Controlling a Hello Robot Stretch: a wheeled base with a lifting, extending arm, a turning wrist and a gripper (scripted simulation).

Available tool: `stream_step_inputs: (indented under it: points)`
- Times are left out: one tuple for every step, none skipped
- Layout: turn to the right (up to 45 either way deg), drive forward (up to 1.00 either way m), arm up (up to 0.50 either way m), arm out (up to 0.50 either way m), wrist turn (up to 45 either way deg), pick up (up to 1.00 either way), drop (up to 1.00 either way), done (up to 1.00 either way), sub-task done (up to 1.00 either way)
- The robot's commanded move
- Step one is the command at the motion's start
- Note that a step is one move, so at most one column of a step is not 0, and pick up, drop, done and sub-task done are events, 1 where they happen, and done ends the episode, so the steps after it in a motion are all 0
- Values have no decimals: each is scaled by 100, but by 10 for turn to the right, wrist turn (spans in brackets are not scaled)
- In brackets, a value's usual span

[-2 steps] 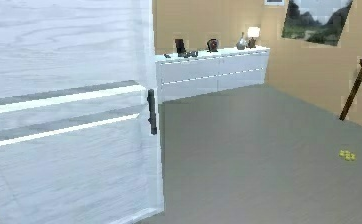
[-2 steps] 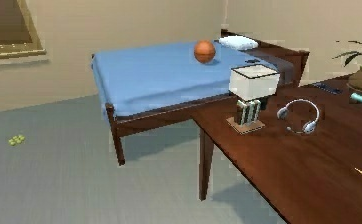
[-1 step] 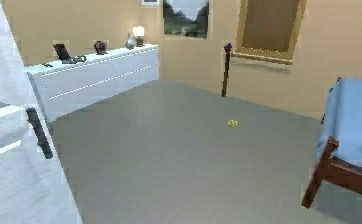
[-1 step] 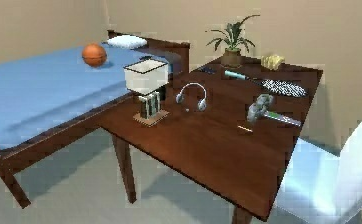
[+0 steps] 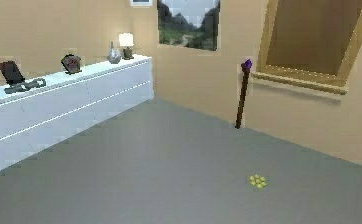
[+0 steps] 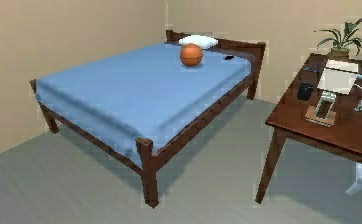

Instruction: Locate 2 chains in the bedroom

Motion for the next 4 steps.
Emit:
stream_step_inputs:
  points:
    - [90,0,0,0,0,0,0,0,0]
    - [0,25,0,0,0,0,0,0,0]
    - [-450,0,0,0,0,0,0,0,0]
    - [-300,0,0,0,0,0,0,0,0]
